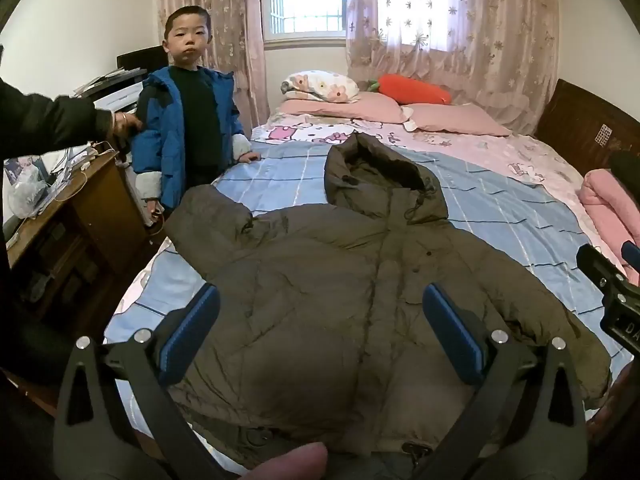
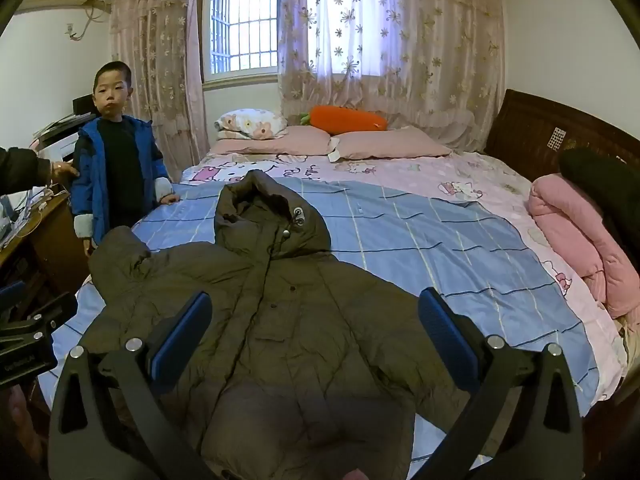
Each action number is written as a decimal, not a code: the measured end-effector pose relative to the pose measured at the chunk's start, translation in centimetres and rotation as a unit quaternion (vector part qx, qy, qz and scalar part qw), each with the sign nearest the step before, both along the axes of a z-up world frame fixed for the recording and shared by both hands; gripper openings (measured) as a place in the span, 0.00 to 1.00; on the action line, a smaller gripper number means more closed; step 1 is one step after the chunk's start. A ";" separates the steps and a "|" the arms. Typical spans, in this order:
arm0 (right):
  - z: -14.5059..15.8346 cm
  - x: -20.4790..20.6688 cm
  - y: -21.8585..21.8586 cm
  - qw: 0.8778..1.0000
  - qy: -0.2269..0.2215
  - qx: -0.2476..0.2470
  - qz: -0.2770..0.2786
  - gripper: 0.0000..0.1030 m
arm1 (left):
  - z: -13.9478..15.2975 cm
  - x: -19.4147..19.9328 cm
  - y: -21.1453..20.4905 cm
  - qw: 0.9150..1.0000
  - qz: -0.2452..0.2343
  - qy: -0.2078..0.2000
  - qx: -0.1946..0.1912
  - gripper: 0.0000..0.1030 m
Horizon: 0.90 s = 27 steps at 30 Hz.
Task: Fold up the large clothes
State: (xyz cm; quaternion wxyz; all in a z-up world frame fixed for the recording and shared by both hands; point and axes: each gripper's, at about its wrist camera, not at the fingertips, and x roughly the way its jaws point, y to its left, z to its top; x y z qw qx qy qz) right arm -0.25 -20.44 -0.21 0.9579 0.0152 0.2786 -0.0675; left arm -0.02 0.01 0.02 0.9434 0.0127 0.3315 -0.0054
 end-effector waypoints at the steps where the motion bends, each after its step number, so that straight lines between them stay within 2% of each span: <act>1: 0.0 0.0 0.0 1.000 0.001 -0.001 0.000 0.99 | 0.0 0.0 0.0 1.000 0.000 0.001 0.000 0.98; 18: 0.1 -0.1 -0.1 1.000 0.001 0.000 0.000 0.99 | -1.0 0.5 -1.3 1.000 0.000 -0.001 0.001 0.98; 20: 0.1 -0.1 -0.1 1.000 0.002 0.000 0.000 0.99 | -0.2 0.0 -0.3 1.000 0.000 -0.002 0.001 0.98; 27: 0.1 -0.2 -0.1 1.000 0.001 0.001 0.000 0.99 | -0.7 0.3 -0.2 1.000 0.000 -0.002 0.001 0.98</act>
